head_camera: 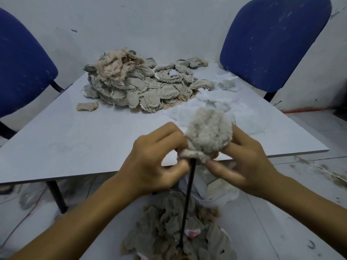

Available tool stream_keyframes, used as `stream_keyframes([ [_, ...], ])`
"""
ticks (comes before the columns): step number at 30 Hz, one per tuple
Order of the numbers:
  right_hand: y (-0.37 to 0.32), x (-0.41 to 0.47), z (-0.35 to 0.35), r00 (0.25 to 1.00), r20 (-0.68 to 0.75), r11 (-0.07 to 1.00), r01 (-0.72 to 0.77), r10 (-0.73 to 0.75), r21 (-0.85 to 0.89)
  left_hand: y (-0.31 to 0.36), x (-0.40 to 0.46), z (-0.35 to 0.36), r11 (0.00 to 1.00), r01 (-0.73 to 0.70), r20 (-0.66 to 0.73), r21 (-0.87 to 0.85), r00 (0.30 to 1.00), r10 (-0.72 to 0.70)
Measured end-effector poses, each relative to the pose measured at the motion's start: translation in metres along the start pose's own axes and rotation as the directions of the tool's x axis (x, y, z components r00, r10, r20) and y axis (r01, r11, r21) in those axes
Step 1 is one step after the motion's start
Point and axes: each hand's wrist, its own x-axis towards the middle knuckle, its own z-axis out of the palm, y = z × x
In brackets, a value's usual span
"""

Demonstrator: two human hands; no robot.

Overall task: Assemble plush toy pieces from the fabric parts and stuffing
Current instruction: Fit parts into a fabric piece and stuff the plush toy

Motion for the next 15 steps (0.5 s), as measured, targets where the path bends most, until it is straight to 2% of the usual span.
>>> stream_keyframes([
  [2,-0.001,-0.012,0.009,0.998,0.055,0.997,0.032,-0.029,-0.063,0.0,-0.018,0.005,0.994,-0.051,0.055,0.093,0.997,0.046],
  [5,-0.005,-0.039,0.027,0.987,0.158,0.989,0.045,-0.023,-0.139,0.002,-0.049,0.021,0.984,-0.102,0.233,0.143,0.97,0.067],
  [11,-0.006,-0.058,0.056,0.994,0.054,0.992,-0.093,0.098,-0.086,-0.002,-0.071,0.036,0.99,0.036,0.267,0.136,0.961,-0.071],
  [15,-0.009,-0.073,0.068,0.983,0.012,0.983,-0.183,0.184,-0.03,-0.004,-0.086,0.049,0.982,0.187,0.275,0.011,0.944,-0.183],
])
